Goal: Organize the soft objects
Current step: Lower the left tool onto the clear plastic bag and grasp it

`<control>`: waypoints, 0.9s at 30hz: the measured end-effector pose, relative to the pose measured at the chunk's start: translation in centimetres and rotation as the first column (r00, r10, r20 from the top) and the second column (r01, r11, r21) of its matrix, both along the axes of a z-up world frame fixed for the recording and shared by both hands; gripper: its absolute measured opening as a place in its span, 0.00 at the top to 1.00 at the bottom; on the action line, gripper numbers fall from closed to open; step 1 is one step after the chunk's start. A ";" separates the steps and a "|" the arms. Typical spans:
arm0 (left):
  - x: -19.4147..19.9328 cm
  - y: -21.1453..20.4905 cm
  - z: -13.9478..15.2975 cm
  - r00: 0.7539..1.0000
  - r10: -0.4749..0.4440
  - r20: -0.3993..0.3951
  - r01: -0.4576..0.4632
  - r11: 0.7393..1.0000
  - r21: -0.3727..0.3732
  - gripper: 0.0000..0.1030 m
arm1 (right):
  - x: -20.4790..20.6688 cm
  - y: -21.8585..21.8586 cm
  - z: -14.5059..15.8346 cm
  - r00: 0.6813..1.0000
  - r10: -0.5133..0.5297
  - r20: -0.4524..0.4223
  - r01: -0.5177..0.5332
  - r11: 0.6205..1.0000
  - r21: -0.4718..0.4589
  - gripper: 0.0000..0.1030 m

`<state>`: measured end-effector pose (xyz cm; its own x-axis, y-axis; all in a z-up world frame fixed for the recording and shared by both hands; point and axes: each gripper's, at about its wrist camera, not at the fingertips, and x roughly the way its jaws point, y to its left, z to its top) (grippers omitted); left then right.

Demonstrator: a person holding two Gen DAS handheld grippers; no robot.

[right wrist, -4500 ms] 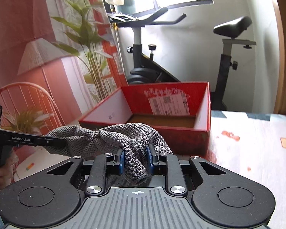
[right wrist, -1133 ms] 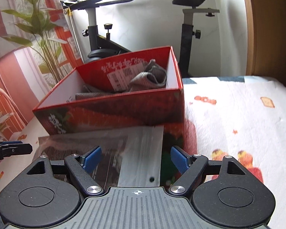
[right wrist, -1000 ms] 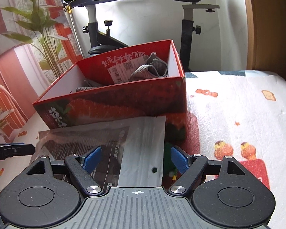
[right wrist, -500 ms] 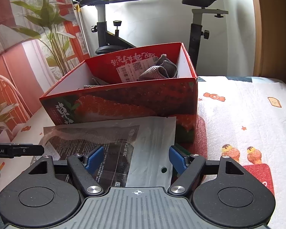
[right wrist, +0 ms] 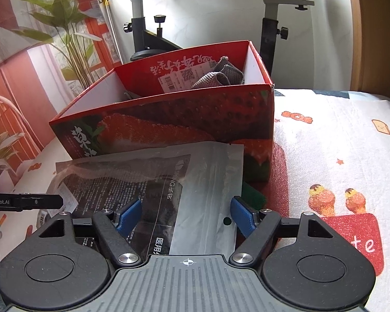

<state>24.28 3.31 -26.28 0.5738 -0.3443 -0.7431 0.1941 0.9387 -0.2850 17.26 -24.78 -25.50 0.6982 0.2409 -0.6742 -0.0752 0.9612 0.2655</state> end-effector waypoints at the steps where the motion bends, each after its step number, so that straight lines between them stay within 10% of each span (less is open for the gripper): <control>1: 0.0 0.0 0.0 1.000 -0.001 -0.002 0.001 1.000 -0.001 0.39 | 0.0 0.0 -0.1 1.000 0.002 -0.002 -0.002 1.000 -0.003 0.29; 27: -0.6 -1.3 0.0 0.998 -0.058 -0.015 0.058 0.998 -0.011 0.45 | -0.1 0.8 -0.5 0.998 0.038 -0.043 -0.039 0.999 -0.003 0.34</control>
<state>23.73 2.03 -26.28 0.5410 -0.3844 -0.7480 0.2437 0.9229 -0.2980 17.11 -23.99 -26.00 0.6591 0.2641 -0.7042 -0.1009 0.9589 0.2652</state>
